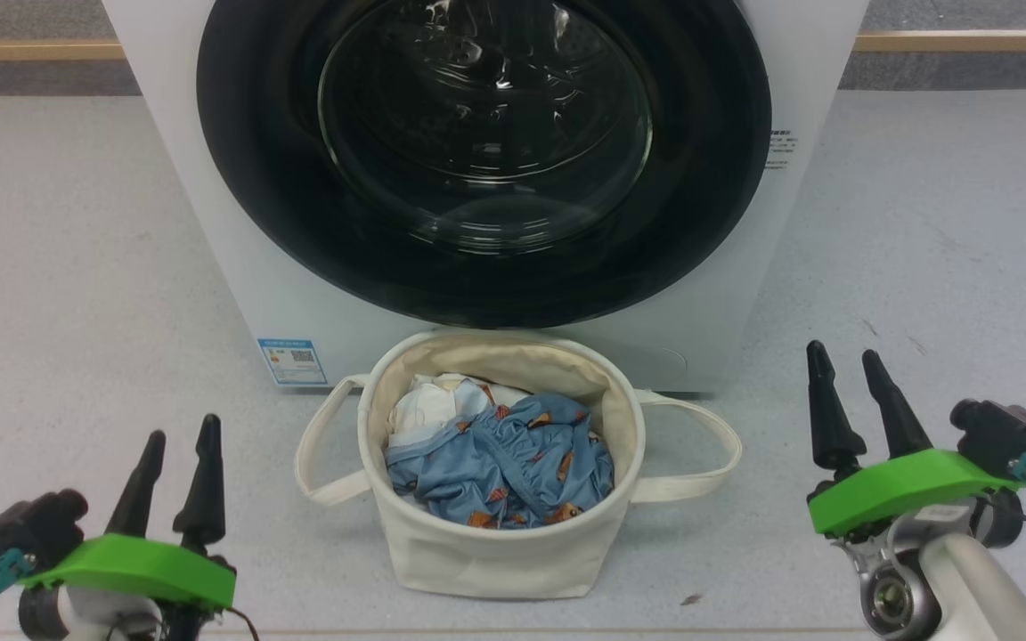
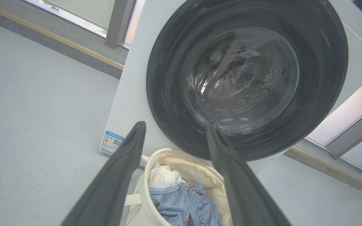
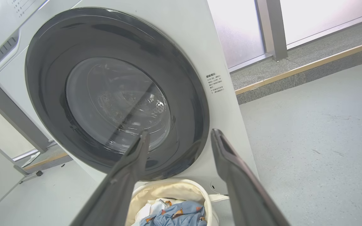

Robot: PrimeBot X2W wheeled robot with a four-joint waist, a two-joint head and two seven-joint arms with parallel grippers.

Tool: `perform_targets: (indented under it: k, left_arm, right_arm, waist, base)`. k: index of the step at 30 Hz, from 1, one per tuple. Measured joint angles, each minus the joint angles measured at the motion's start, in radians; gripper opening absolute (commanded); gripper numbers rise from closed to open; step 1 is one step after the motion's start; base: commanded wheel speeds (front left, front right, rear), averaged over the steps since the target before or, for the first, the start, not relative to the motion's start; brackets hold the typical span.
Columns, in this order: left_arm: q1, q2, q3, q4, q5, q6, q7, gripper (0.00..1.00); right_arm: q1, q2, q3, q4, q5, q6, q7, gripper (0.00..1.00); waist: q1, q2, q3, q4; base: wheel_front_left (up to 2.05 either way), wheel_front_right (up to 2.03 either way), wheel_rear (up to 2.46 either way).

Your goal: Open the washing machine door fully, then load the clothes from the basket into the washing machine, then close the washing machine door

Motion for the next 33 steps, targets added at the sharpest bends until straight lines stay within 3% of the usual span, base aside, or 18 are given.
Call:
perform_targets:
  k: [33]
  left_arm:
    - [-0.072,0.035,0.013,0.044,0.398,-0.025,-0.092,1.00]
  right_arm:
    - [-0.066,0.015,0.000,0.066,-0.416,0.000,-0.029,1.00]
  waist:
    - [0.0000,0.0000,-0.001,0.028]
  base:
    - [0.00,0.00,0.00]
